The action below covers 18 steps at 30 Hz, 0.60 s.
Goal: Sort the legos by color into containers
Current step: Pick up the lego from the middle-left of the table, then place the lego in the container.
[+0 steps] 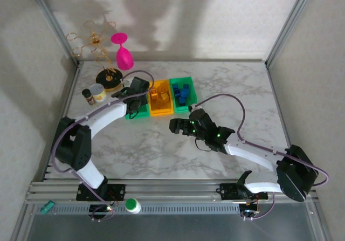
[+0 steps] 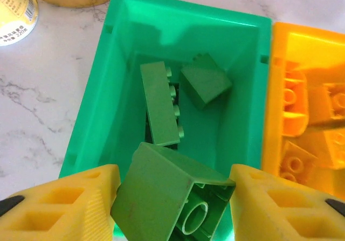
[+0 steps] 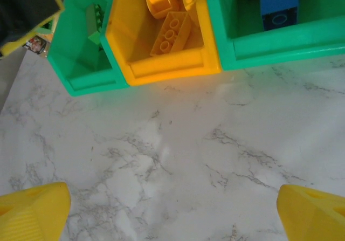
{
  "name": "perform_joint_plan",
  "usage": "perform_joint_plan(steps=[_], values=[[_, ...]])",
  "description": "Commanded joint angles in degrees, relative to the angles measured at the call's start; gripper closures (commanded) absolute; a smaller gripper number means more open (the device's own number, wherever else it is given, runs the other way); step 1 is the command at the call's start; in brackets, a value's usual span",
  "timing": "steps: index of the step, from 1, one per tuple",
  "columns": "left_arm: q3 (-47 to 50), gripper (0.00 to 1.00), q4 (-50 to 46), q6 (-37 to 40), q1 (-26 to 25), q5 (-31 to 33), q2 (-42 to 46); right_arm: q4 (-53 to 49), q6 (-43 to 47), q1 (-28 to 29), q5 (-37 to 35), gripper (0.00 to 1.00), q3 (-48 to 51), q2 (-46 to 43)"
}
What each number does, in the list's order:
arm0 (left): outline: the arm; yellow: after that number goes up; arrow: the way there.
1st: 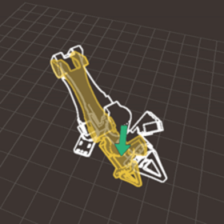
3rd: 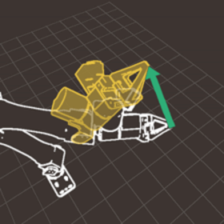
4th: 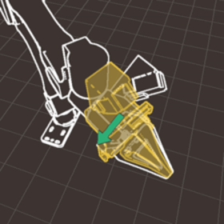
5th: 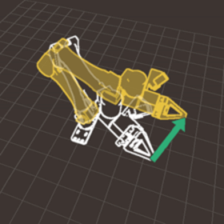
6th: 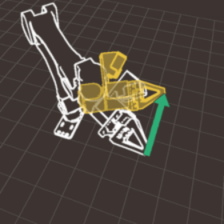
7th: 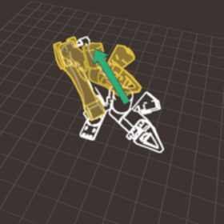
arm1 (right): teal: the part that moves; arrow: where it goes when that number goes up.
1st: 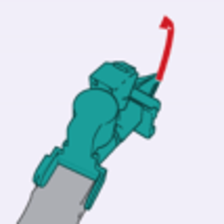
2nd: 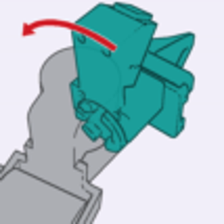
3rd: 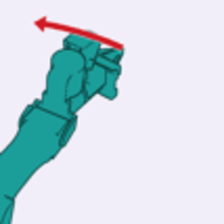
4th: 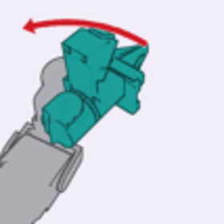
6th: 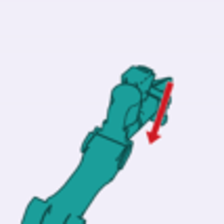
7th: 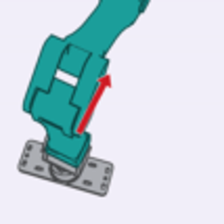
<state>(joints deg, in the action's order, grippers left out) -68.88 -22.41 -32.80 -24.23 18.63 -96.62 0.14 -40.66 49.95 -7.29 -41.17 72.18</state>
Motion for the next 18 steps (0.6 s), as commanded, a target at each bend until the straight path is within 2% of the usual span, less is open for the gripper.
perform_joint_plan(steps=[1,8,14,18], values=[[-4.20,0.46,-1.01,2.03,1.57,1.45,-4.79,-1.18,0.67,-0.67,0.43,0.01,-0.76,-1.69],[-9.86,0.45,-0.60,2.30,4.02,1.00,-11.96,-1.63,0.42,-1.17,0.43,0.01,0.12,-2.75],[-11.27,0.29,-0.07,3.90,4.64,-1.14,-12.22,-2.16,1.18,-2.19,0.57,0.01,0.12,-3.46],[-12.34,0.27,-1.62,3.97,5.18,-2.73,-9.38,-4.50,1.94,-4.00,-1.84,0.01,-0.91,-4.36]])
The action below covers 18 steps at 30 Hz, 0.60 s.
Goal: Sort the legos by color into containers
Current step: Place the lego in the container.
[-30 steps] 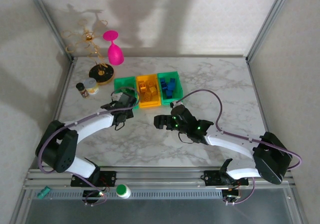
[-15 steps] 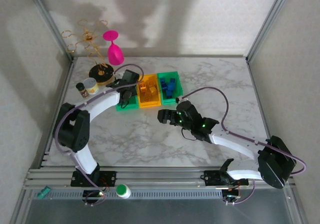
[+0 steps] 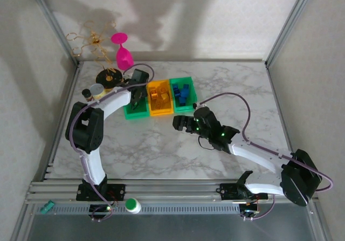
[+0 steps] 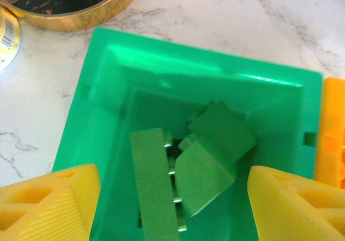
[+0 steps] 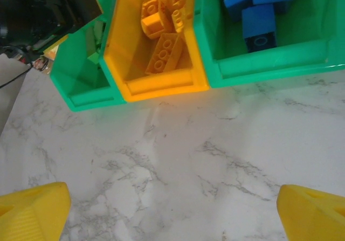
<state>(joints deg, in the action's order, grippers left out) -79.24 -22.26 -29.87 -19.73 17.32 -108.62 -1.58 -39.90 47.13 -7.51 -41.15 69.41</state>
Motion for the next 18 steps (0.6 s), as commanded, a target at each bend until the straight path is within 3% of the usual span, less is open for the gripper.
perform_joint_plan(steps=[1,4,8,13,18], values=[[-1.59,0.27,-1.27,1.04,0.77,-2.76,4.84,-3.42,1.46,-2.31,-2.66,0.01,-1.08,-2.69],[-0.30,0.21,0.23,0.93,1.18,-5.06,11.87,-8.04,2.43,-9.98,-6.71,0.01,-3.02,-5.15],[5.87,0.04,3.40,0.58,2.94,-1.91,22.93,-10.47,6.71,-20.06,-18.12,0.01,-4.56,-7.41],[22.77,0.00,11.60,-2.08,9.44,8.90,35.09,3.38,16.91,-32.40,-31.58,0.01,0.89,-7.45],[40.34,0.00,27.71,1.95,15.79,16.63,39.95,19.43,23.83,-42.05,-30.37,0.01,5.44,2.24]])
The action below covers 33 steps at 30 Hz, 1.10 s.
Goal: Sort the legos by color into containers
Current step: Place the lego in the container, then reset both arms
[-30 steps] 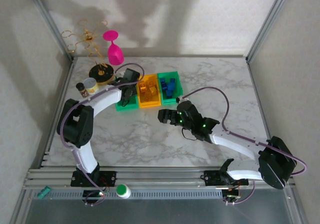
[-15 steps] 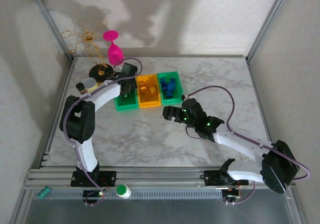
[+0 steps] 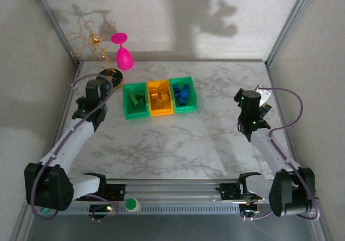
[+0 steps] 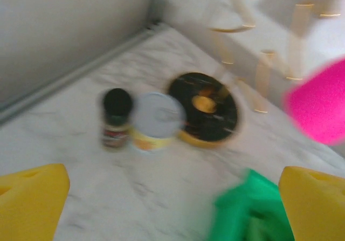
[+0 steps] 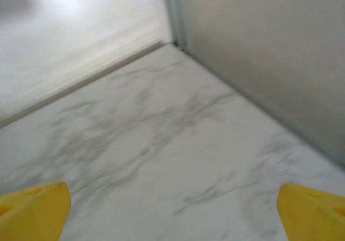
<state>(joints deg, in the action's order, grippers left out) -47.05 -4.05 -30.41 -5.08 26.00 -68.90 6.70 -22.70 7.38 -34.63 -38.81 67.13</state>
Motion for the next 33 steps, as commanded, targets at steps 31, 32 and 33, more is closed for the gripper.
perform_joint_plan(steps=[31,32,33], values=[[35.35,0.01,80.73,24.70,-0.63,-6.30,-19.32,66.55,21.25,-6.45,30.06,0.01,26.04,21.28],[35.36,0.01,80.72,24.71,-0.63,-6.31,-19.41,66.19,21.37,-6.43,30.35,0.01,25.85,21.35],[35.35,0.01,80.70,24.70,-0.63,-6.30,-19.31,66.10,21.29,-6.42,30.50,0.01,25.80,21.37]])
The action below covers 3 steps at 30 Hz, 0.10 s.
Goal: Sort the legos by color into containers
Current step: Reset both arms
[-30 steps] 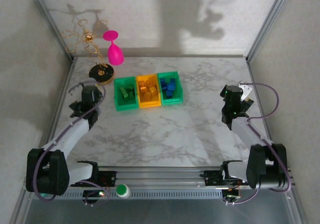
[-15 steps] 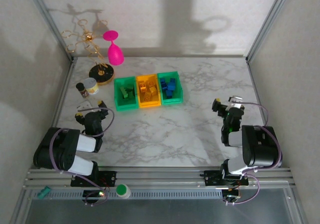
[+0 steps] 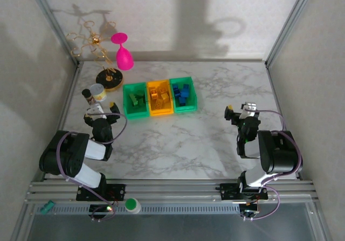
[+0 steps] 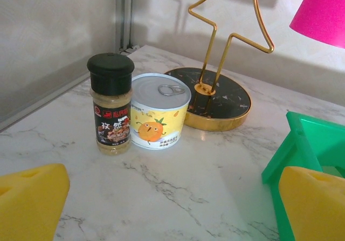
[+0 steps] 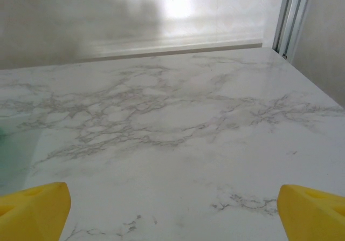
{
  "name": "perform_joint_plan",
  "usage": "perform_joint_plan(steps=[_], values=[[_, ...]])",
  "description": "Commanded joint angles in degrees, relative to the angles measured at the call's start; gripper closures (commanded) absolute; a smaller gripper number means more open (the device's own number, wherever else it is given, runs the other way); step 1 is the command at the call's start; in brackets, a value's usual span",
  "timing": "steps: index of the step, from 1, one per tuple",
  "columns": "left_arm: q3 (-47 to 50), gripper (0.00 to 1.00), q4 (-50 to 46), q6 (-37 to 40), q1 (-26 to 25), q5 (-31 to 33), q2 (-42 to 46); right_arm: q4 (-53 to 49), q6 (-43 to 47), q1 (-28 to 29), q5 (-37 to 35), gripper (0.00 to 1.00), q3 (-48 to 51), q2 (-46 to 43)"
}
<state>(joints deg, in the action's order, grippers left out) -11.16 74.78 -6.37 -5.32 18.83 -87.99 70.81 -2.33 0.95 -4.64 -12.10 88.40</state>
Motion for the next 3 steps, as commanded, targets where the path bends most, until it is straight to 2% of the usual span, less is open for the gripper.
perform_joint_plan(steps=[1,3], values=[[-0.53,0.01,1.90,0.66,-0.39,0.86,-0.29,1.88,0.92,0.01,0.51,0.01,-0.91,0.11],[-0.53,0.01,1.88,0.66,-0.39,0.86,-0.26,2.29,0.94,-0.03,0.51,0.01,-0.69,0.02]])
